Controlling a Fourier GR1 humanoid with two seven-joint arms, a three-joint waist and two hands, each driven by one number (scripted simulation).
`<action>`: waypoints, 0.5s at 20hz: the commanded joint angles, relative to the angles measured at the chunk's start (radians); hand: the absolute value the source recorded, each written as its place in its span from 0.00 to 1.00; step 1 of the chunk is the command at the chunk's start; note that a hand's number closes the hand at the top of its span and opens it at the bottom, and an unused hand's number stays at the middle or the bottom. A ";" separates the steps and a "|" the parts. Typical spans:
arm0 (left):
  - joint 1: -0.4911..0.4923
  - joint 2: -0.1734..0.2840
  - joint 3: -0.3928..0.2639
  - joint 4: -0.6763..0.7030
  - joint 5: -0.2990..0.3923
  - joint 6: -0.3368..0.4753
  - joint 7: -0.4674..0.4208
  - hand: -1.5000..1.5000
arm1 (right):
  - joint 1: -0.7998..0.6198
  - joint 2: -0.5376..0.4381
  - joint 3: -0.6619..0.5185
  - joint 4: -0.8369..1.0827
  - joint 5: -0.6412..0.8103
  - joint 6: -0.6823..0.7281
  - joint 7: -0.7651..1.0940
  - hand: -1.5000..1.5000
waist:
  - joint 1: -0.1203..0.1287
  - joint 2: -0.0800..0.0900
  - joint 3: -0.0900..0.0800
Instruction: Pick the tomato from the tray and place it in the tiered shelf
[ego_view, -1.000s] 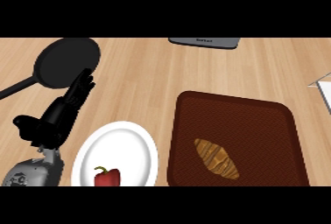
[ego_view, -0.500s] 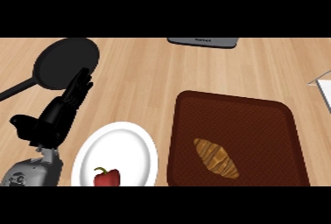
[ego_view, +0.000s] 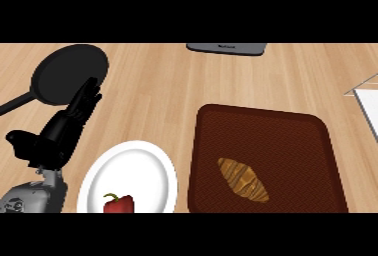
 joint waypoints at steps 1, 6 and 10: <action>-0.014 0.004 0.014 0.018 -0.002 0.007 0.002 0.50 | -0.042 -0.052 0.015 0.112 0.108 0.245 0.109 1.00 | -0.019 -0.005 0.007; 0.008 -0.037 -0.018 -0.012 -0.016 0.035 0.027 0.50 | -0.135 -0.087 0.061 0.198 0.193 0.294 0.081 1.00 | -0.019 -0.013 0.010; -0.010 -0.018 0.008 0.032 -0.008 0.018 0.001 0.50 | -0.187 -0.106 0.040 0.275 0.169 0.196 0.005 1.00 | -0.026 -0.008 0.012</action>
